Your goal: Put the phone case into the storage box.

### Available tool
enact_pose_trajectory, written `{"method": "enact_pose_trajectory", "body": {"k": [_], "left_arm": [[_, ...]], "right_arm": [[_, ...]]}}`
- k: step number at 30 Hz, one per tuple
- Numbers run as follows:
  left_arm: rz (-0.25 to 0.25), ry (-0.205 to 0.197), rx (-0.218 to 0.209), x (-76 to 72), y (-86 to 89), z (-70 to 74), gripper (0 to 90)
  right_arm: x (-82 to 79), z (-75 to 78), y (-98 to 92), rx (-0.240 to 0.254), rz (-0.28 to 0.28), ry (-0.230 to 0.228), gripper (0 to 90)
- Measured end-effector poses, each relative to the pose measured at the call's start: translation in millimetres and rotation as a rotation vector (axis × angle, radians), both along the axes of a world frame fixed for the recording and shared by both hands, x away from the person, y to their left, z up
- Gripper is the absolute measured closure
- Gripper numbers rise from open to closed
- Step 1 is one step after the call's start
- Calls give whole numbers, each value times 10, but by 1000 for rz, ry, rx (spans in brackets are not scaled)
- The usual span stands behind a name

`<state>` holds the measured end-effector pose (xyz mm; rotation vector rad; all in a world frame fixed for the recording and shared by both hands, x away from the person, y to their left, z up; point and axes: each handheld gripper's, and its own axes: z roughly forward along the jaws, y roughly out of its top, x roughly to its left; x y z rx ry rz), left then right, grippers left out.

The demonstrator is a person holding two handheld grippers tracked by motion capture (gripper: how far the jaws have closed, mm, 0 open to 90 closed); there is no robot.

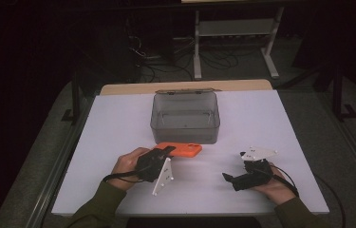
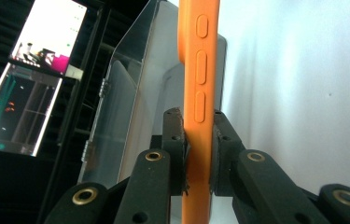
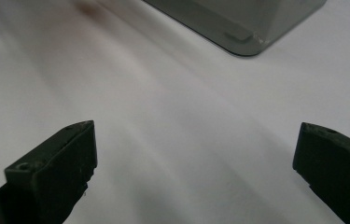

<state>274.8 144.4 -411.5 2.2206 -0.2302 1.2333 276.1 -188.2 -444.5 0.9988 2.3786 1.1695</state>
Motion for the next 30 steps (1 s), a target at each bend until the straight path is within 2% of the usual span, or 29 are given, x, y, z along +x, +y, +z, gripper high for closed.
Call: {"method": "enact_pose_trajectory", "body": {"k": [7,9,20,30], "left_arm": [[23,53,-46,38,20,21,794],[31,82,-76,55,38,25,794],[58,155,-124,113,82,39,794],[100,285,-230,208,176,83,794]], "right_arm": [[3,3,-5,0,-1,-2,0],[4,5,-6,1,-2,0,0],[3,4,0,1,1,-1,0],[2,7,0,1,0,-1,0]]}}
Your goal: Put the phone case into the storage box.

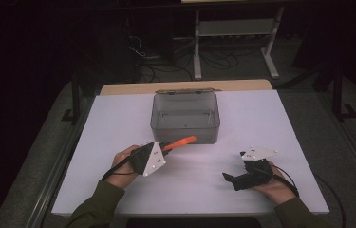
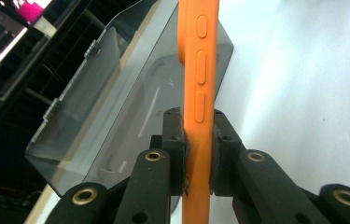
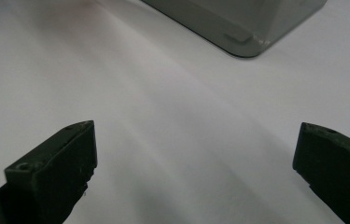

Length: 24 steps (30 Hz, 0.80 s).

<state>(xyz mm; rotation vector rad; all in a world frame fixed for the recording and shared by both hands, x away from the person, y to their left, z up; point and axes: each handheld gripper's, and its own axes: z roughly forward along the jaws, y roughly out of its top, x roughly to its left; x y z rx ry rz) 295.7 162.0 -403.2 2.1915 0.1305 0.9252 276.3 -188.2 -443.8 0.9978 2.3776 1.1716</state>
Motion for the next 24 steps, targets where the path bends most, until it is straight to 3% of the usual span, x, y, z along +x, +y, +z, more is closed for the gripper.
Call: {"method": "enact_pose_trajectory", "body": {"k": [14,24], "left_arm": [[40,121,-113,96,103,30,794],[75,248,-265,198,242,78,794]], "right_arm": [[1,-2,2,1,-1,1,0],[3,-1,0,2,-3,0,0]]}}
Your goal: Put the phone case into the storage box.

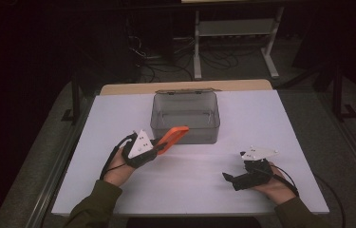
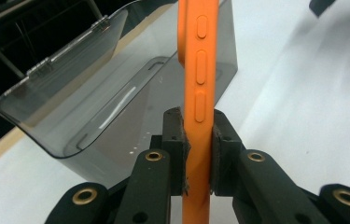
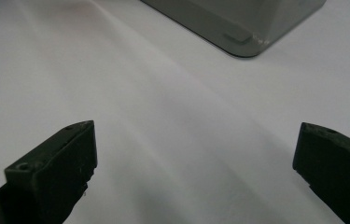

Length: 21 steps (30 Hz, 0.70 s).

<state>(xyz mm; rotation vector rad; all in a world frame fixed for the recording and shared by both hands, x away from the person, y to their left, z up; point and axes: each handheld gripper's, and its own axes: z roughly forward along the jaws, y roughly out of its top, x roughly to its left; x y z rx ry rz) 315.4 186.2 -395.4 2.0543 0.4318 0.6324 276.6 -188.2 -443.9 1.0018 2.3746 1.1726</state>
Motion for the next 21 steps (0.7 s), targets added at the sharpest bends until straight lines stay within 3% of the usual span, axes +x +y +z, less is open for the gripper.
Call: {"method": "enact_pose_trajectory", "body": {"k": [5,14,21], "left_arm": [[14,56,-76,36,72,52,794],[14,94,-183,80,131,251,794],[18,122,-205,157,137,390,794]], "right_arm": [[1,2,-3,1,-3,-1,0],[-6,4,2,0,-5,0,0],[-7,7,0,1,-4,-1,0]]}}
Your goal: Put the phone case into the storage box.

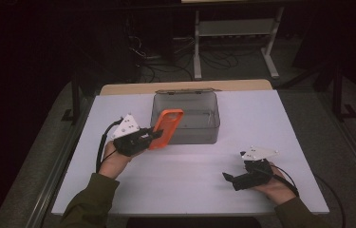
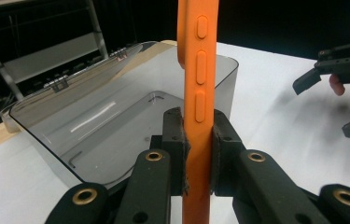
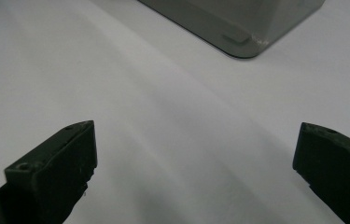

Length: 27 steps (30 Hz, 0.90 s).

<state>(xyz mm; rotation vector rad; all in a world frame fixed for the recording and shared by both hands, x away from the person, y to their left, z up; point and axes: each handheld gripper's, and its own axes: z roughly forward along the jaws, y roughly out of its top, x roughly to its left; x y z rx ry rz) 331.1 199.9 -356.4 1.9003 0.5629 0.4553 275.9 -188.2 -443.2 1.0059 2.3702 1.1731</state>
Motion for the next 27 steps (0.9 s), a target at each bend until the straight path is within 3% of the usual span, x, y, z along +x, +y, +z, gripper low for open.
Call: {"method": "enact_pose_trajectory", "body": {"k": [15,27], "left_arm": [[4,63,-20,217,-7,277,794],[21,80,-31,419,-60,474,794]], "right_arm": [[0,-1,2,0,1,0,0],[-4,5,5,3,2,-4,0]]}}
